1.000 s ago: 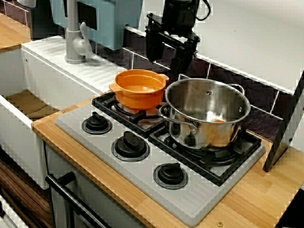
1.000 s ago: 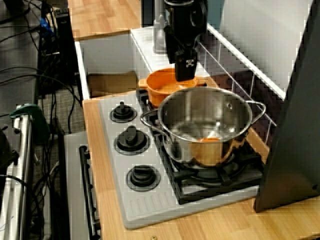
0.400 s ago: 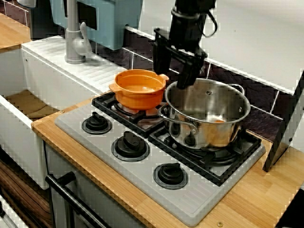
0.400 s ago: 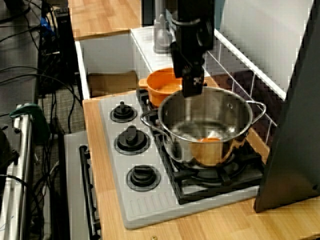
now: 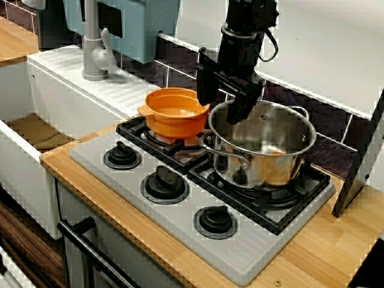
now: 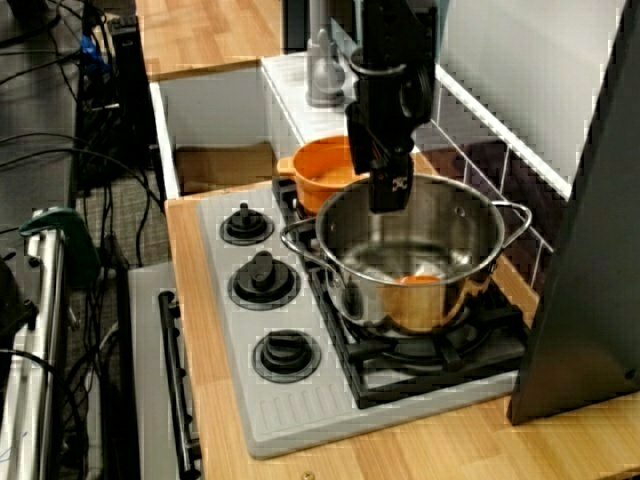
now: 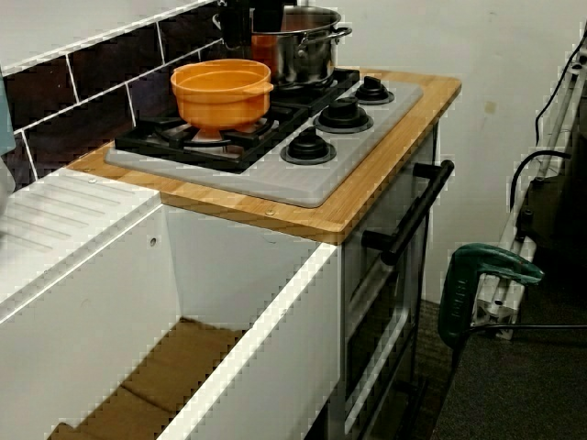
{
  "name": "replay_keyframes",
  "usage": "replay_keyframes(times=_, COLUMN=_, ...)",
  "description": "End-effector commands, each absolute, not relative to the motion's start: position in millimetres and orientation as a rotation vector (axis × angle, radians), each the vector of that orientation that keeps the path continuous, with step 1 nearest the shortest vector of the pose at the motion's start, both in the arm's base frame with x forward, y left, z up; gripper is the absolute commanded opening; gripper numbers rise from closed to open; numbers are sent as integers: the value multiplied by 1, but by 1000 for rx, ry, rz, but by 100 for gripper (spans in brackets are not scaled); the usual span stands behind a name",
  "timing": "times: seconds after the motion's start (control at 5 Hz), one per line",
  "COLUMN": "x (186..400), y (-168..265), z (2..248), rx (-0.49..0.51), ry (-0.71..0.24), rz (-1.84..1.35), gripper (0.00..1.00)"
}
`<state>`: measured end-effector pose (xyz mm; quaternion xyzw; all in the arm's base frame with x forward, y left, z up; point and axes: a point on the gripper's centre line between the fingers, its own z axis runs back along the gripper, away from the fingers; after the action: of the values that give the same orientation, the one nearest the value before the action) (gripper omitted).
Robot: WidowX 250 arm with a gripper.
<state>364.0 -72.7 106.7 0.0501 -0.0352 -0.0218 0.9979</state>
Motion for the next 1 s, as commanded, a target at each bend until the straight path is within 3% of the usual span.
replay_keyframes(times=0.0, x=353, y=-75, z=112, rx=109, ry=-114, rz=-57, gripper=100)
replay_keyframes(times=0.2, x=352, y=-73, z=106, rx=104, ry=-100, rz=-58, gripper=0)
replay_keyframes(times=0.8, x=352, y=-73, z=107, rx=102, ry=-104, rz=-57, gripper=0)
